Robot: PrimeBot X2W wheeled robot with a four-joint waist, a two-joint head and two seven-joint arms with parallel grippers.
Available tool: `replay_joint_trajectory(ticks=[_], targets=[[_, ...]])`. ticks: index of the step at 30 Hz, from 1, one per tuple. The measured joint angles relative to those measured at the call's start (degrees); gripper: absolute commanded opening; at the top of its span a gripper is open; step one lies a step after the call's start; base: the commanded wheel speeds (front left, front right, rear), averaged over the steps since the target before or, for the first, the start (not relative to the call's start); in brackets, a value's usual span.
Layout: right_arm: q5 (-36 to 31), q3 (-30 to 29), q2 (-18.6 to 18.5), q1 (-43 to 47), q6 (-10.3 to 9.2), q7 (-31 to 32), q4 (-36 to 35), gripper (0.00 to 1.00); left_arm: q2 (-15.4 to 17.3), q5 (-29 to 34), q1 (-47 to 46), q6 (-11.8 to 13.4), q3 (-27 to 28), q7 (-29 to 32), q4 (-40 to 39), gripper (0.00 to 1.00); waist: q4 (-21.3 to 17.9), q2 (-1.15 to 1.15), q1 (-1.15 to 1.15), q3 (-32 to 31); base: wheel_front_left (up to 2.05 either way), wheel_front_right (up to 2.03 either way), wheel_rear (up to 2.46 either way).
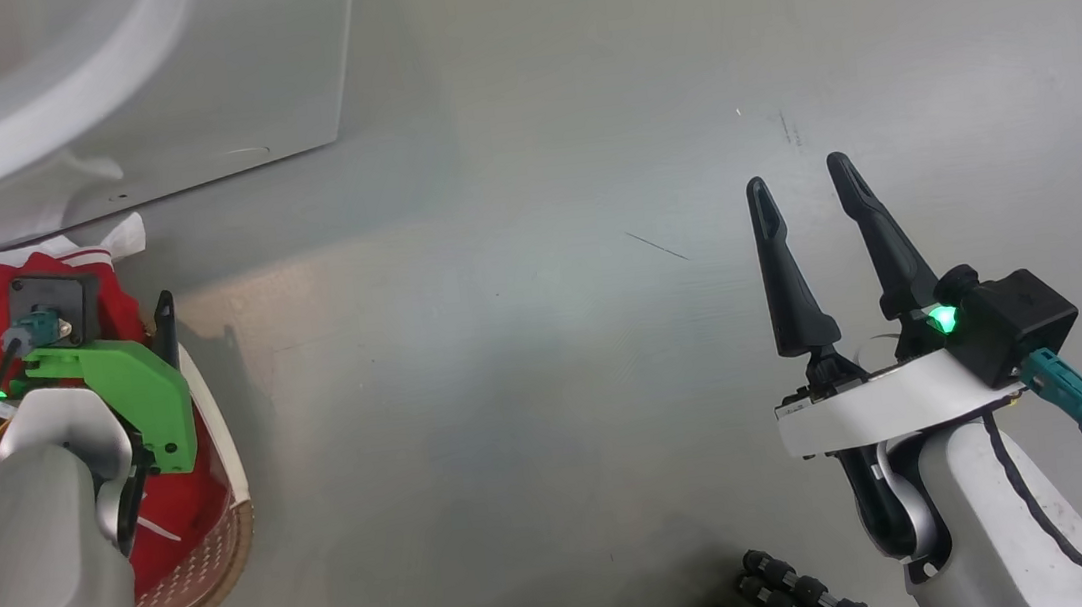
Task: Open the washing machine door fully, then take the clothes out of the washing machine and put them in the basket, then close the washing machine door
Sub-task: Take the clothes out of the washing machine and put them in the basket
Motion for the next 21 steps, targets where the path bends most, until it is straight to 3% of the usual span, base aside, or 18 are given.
replay_joint_trajectory(ticks=[4,5,11,21], targets=[[0.19,0.54,0.02,-0.52,-0.42,0.00,0.00,1.00,-0.19,0.05,-0.95,0.23,-0.02,0.54,1.65,1.00,-0.43,0.00,0.00,0.16,0.00,0.00,0.00],[0.20,0.80,0.02,-0.52,-0.46,0.00,0.00,1.00,-0.16,0.57,-1.26,1.62,0.34,0.77,2.75,1.00,-0.56,0.00,0.00,0.20,0.00,0.00,0.00],[0.69,1.86,0.02,-0.53,-0.49,0.00,0.01,1.00,-0.24,0.80,-2.54,4.57,1.88,2.71,6.05,1.00,-0.85,0.00,0.00,0.27,0.00,0.00,0.00],[1.20,3.59,0.02,-0.59,-0.73,0.00,0.01,1.00,-1.21,0.81,-6.03,6.00,1.88,3.82,9.02,1.00,-1.61,0.00,0.00,0.61,0.00,0.00,0.00]])
